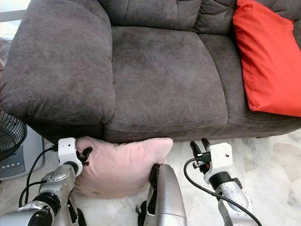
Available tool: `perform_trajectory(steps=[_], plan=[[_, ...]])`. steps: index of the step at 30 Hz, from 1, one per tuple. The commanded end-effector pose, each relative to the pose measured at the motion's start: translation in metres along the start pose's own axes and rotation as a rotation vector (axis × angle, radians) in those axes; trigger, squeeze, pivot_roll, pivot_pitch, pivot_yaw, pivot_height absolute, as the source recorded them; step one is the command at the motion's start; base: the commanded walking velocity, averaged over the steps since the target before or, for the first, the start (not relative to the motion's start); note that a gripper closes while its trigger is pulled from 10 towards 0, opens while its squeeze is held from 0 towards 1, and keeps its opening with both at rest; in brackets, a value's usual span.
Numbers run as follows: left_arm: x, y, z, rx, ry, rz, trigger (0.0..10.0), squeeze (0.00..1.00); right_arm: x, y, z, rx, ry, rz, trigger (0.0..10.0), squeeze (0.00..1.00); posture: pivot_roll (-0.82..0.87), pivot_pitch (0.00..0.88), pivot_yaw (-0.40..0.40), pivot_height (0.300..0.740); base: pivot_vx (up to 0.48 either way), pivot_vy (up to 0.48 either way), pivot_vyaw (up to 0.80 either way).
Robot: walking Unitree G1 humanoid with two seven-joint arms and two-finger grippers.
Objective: Move the pillow to the sofa from floor
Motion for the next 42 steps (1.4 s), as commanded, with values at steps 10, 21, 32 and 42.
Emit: perform_trajectory(steps=[10,21,32,42], plan=[[-0.012,0.002,0.004,-0.002,0.034,-0.006,0.0,0.0,-0.013,0.0,-0.002,-0.023,0.023,-0.022,10.0,0.0,-0.08,0.223,-0.222,0.494,0.0,0.0,0.0],[-0.009,0.003,0.003,-0.003,0.024,-0.014,0.0,0.0,-0.013,0.005,-0.001,-0.022,0.007,-0.034,10.0,0.0,-0.06,0.217,-0.207,0.494,0.0,0.0,0.0],[-0.01,0.003,0.003,-0.002,0.024,-0.022,0.0,0.0,-0.012,0.006,-0.002,-0.024,0.002,-0.036,10.0,0.0,-0.06,0.22,-0.202,0.494,0.0,0.0,0.0],[-0.006,0.002,0.004,0.008,-0.019,-0.019,10.0,0.0,-0.018,0.01,-0.005,-0.02,0.014,-0.042,10.0,0.0,-0.05,0.221,-0.197,0.494,0.0,0.0,0.0]])
Point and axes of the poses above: a point about 5 cm out from each wrist's last joint towards the gripper, its own z axis pointing back from the gripper into the wrist, its own x axis along the axis of the wrist's last joint, y = z × x, the point moved 1 cm from there along -z, pointing out of the wrist towards the gripper, and after that the axes turned 6 degrees about z, right-handed, at the moved point
